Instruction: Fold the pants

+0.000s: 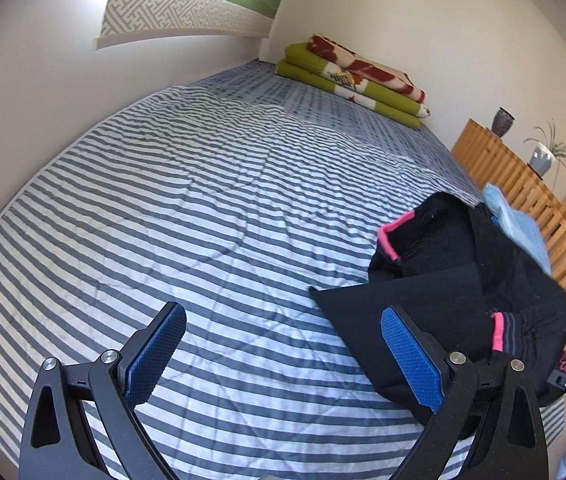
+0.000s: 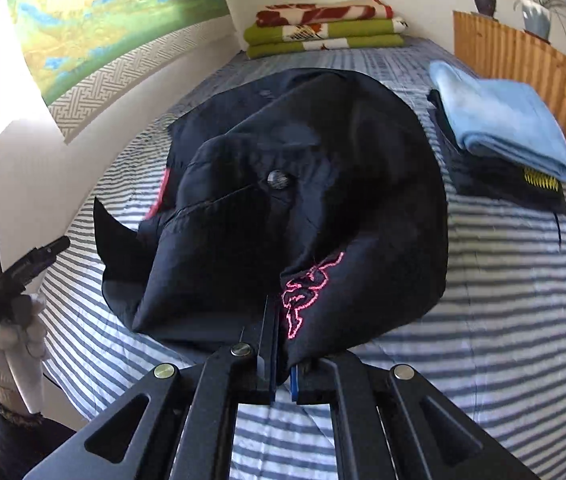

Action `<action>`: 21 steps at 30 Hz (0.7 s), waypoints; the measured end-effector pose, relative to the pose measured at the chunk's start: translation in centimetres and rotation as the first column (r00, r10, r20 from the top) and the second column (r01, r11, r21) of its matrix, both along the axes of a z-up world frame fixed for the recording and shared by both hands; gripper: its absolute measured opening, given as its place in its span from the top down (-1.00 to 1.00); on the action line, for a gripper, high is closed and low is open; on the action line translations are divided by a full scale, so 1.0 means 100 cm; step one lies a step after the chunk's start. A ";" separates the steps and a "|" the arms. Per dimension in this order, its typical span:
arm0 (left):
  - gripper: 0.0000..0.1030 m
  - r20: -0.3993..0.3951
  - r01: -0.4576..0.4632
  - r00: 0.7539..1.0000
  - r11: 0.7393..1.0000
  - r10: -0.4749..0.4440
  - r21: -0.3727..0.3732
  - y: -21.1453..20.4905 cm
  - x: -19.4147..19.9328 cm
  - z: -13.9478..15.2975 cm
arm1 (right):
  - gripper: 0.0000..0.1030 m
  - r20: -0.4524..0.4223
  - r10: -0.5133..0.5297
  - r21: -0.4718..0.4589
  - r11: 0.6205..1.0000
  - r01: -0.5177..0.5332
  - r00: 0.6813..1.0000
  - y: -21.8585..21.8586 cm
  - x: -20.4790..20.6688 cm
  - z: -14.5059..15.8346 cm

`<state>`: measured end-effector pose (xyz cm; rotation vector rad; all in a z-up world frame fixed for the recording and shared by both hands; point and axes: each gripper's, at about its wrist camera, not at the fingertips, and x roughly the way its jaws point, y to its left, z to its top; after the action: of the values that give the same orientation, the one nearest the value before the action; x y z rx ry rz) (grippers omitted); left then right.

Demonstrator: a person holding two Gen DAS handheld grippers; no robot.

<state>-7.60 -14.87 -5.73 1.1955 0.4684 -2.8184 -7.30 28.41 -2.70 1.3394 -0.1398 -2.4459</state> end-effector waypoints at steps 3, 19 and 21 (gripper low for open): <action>-0.94 0.001 0.075 0.997 0.997 -0.075 -0.030 0.034 -0.001 -0.003 | 0.93 0.082 0.001 0.005 1.000 -0.001 0.997 0.019 0.020 -0.024; -0.94 0.006 0.296 0.955 0.955 -0.296 -0.020 0.145 -0.018 -0.008 | 0.27 0.172 0.172 -0.038 0.985 -0.168 0.970 0.040 0.082 0.003; -0.94 -0.001 0.283 0.959 0.959 -0.283 0.002 0.142 -0.031 0.002 | 0.27 0.120 0.142 -0.046 0.989 -0.137 0.983 0.044 0.084 0.019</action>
<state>-10.65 -0.69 -5.57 1.3631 0.3227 -3.0533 1.09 32.77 -0.83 1.4334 -0.1167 -2.2357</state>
